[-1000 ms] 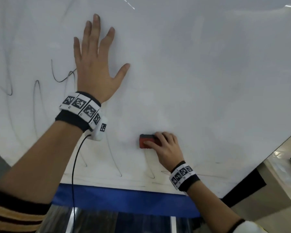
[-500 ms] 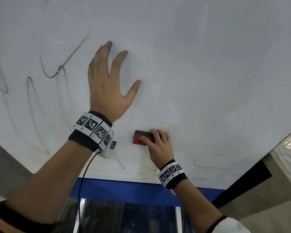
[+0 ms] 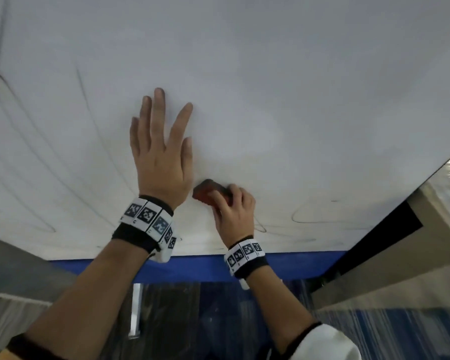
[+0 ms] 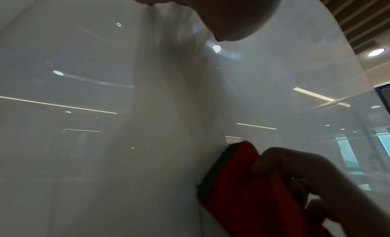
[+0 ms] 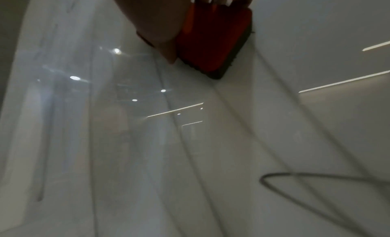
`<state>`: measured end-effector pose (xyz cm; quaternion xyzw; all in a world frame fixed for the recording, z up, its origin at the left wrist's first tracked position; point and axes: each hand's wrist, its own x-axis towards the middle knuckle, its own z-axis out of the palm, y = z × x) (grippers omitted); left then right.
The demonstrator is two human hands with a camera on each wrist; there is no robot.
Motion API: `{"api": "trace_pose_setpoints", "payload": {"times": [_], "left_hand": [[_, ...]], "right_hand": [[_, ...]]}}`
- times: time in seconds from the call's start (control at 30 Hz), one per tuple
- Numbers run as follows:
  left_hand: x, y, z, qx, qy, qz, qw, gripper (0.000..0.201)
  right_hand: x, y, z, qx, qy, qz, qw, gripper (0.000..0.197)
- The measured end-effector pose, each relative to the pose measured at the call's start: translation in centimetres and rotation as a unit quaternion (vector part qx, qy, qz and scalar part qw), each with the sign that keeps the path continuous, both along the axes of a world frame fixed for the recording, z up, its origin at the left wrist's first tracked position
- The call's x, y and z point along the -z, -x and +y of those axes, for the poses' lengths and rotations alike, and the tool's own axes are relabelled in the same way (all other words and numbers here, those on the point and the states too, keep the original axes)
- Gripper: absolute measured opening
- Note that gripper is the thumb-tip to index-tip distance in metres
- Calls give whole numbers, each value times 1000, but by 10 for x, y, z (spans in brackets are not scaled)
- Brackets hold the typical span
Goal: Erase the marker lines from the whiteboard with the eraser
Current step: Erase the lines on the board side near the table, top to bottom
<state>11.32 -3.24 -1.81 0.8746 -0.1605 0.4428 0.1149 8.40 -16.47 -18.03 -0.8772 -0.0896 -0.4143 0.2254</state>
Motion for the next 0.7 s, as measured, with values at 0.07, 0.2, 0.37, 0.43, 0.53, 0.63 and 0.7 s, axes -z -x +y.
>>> {"api": "trace_pose_setpoints", "payload": {"times": [0.07,0.2,0.37,0.43,0.53,0.63,0.7], "left_hand": [[2,-2,-1,-5,2,-2,1000,51],[7,-4,-8,-2,16,1,1000,64],[12,-8,-18,-21,26,-3,999,80],[13,-8,-21,-22,30,-3,999,81],[17,-11,-16,-38,17,-19,999,80],[13,-12,-9,-26,-1,-21,999,79],[18,-8,-15,-50,10,-14,999,78]], "right_hand": [[2,1,-26,37,-51,-10,998,50],[27,7,-132,202,-315,-41,927,62],[16,-10,-129,276,-485,-86,825,64],[9,-9,-64,205,-421,-56,882,63],[24,5,19,42,-200,50,978,53],[42,9,16,28,-152,76,985,47],[40,8,-22,79,-250,51,964,52]]}}
